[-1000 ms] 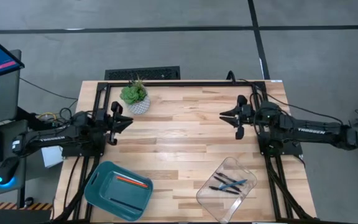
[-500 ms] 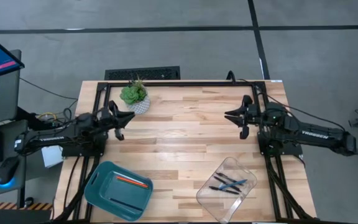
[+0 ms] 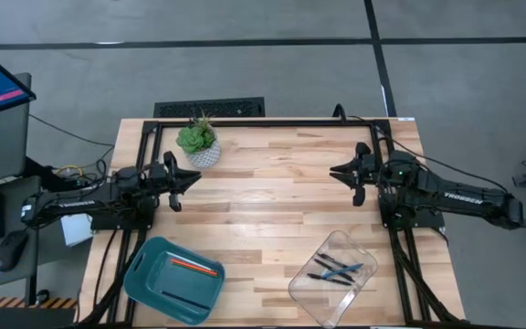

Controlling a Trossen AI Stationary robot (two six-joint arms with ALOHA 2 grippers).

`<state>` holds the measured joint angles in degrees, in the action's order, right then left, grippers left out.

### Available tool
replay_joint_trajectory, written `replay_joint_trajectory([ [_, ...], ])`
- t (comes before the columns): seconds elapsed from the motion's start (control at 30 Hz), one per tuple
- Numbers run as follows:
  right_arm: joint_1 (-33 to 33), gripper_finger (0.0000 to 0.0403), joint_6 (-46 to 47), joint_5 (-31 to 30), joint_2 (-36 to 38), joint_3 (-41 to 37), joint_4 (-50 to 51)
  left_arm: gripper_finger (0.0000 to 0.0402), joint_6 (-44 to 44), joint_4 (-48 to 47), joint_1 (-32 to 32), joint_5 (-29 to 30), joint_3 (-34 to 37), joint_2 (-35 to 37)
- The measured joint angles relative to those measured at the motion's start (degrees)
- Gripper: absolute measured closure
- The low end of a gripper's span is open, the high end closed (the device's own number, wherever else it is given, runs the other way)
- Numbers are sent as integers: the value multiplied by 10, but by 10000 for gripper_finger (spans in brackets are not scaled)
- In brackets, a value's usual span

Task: Sort pens & pencils
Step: Return to Home Position

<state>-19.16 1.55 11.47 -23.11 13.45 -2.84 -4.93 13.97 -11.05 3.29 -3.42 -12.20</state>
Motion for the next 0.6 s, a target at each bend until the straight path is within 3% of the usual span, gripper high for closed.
replay_joint_trajectory([
  [0.43,20,307,1,-1,0,0,25,356,-2,-13,19,3,0,0],
  [0.6,43,307,0,-41,0,0,25,356,5,-15,31,11,0,0],
])
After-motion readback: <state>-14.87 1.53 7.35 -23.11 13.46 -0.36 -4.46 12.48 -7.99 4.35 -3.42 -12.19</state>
